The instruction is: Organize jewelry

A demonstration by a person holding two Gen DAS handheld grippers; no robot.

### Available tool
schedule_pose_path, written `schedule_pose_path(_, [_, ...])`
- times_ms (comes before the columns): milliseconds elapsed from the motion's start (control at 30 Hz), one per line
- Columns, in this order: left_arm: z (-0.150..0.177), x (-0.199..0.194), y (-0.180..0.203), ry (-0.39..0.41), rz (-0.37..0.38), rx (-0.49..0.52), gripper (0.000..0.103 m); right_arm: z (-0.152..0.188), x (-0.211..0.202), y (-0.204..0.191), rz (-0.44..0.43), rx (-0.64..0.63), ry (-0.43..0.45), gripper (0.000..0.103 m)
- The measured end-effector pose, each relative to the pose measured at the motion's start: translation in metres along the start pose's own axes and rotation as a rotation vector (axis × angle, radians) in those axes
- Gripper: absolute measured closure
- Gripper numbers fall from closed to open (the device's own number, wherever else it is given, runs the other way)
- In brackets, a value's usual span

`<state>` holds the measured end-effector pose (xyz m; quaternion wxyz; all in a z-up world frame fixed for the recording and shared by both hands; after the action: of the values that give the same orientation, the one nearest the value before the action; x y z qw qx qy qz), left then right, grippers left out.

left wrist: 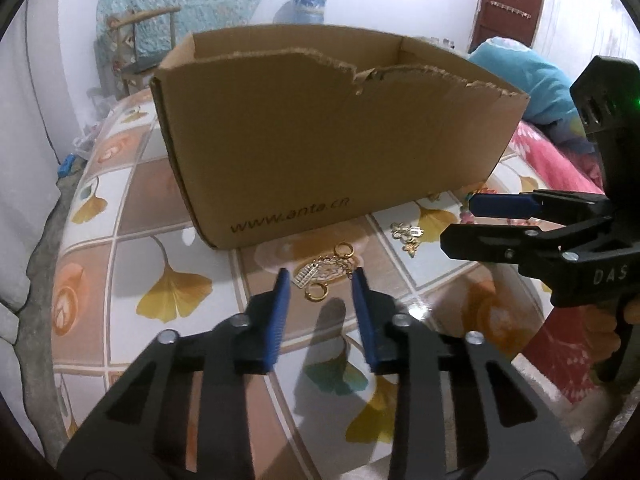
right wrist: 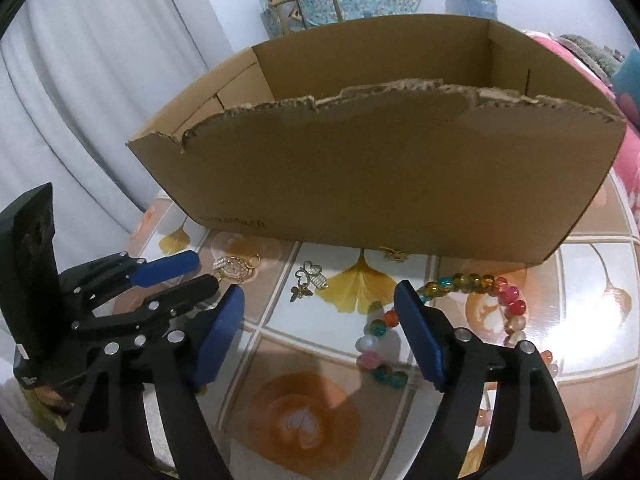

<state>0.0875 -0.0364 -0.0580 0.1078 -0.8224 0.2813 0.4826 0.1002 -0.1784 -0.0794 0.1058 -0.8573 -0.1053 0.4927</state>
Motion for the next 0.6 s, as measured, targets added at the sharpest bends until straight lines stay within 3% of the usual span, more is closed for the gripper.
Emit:
schedule_pose_path(333, [0.002, 0.007, 0.005, -0.039, -0.029, 0.053, 0.082, -0.005, 0.005, -0.003, -0.01, -0.01, 0.006, 0.037])
schedule_pose_path(400, [0.002, 0.008, 0.005, -0.033, -0.043, 0.058, 0.092, -0.006, 0.006, -0.005, -0.009, -0.018, 0.009, 0.039])
schedule_pose_path(600, [0.003, 0.007, 0.002, -0.024, -0.041, 0.051, 0.103, -0.007, 0.009, -0.013, -0.023, -0.05, -0.001, 0.049])
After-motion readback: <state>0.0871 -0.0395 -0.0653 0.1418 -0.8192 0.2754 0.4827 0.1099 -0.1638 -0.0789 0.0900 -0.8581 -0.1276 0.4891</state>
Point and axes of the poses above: each gripper's, at about its wrist camera, not at the fingertips, and x roughly the way its jaws point, y to its right, z to its underside, the point moved 4 cm from there along x, roughly the way its jaws point, and after that the axes turned 10 degrees about -y, right-handed, at the moved point
